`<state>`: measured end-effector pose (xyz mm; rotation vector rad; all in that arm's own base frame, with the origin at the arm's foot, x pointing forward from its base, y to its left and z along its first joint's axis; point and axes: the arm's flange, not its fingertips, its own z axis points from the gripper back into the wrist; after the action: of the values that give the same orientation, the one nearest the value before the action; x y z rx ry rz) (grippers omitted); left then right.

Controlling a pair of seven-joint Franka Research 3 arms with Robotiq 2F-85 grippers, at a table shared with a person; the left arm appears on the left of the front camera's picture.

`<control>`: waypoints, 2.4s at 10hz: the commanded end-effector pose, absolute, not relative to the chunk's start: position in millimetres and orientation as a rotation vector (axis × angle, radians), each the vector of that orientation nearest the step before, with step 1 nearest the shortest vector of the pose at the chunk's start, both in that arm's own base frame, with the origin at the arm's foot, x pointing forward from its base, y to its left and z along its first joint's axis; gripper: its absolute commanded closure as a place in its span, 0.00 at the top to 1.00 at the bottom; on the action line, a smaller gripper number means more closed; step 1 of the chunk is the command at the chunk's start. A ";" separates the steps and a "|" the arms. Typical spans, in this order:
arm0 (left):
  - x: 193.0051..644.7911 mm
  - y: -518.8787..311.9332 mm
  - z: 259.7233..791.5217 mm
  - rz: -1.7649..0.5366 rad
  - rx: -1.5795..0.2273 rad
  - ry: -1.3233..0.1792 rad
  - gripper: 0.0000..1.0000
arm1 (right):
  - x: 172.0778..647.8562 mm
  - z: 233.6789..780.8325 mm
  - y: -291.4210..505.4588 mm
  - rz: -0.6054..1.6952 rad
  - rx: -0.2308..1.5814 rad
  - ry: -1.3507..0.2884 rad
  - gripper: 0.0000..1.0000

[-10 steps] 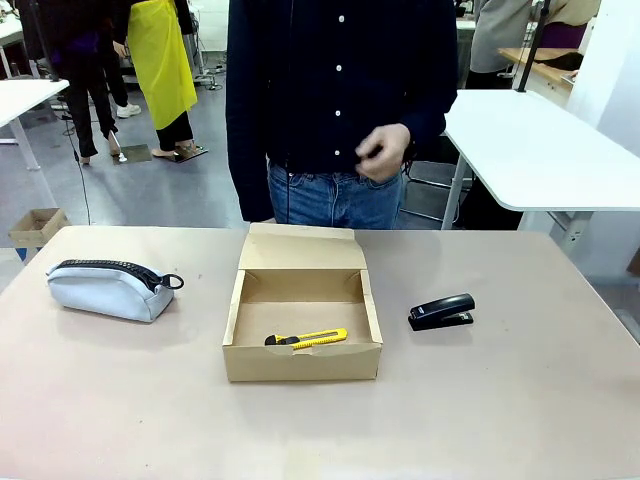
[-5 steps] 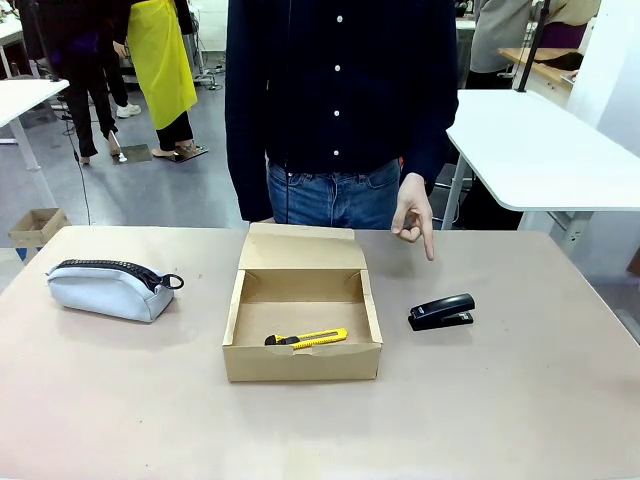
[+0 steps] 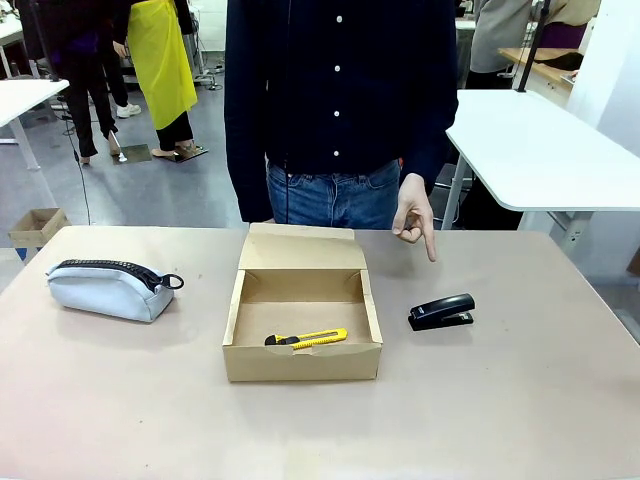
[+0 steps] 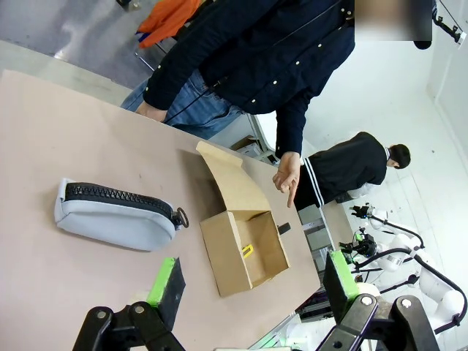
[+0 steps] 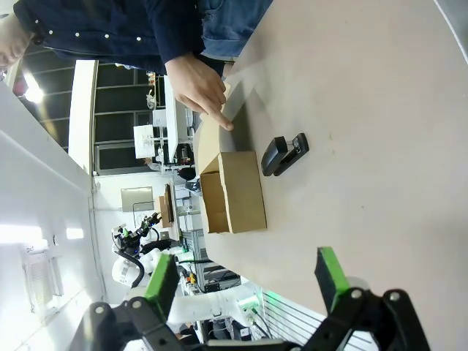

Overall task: Pack the items into the box.
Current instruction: Pick up the item specified by the human and place it in the Mailer Box.

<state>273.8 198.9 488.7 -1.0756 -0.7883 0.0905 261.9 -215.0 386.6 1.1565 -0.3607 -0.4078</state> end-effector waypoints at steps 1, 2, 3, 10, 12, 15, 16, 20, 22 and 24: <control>274.7 198.8 489.0 0.077 -1.086 -0.814 1.00 | 258.1 387.3 -217.1 -0.382 1.147 -0.359 1.00; 274.7 198.8 489.0 0.077 -1.086 -0.814 1.00 | 261.9 386.6 -215.0 -0.408 1.157 -0.361 1.00; 274.7 198.8 489.0 0.077 -1.086 -0.814 1.00 | 276.1 397.4 -188.4 -0.288 1.011 -0.321 1.00; 274.7 198.8 489.0 0.077 -1.086 -0.814 1.00 | 290.4 381.7 63.7 1.131 0.317 -0.057 1.00; 274.7 198.8 489.0 0.077 -1.086 -0.814 1.00 | 325.9 405.9 67.9 0.651 0.589 0.061 1.00; 274.7 198.8 489.0 0.077 -1.086 -0.814 1.00 | 324.7 410.4 72.1 0.754 0.513 0.045 1.00; 274.7 198.8 489.0 0.077 -1.086 -0.814 1.00 | 344.6 404.2 77.9 0.824 0.416 0.048 1.00; 274.7 198.8 489.0 0.077 -1.086 -0.814 1.00 | 395.3 414.3 148.1 1.821 0.084 -0.252 1.00; 274.7 198.8 489.0 0.077 -1.086 -0.814 1.00 | 396.0 411.9 164.4 2.007 -0.032 -0.269 1.00; 274.7 198.8 489.0 0.077 -1.086 -0.814 1.00 | 398.0 419.3 164.8 2.031 -0.050 -0.242 1.00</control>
<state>274.5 199.3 489.0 -1.0736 -0.7871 0.0910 401.6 179.3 424.8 -0.0453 -0.1426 1.9408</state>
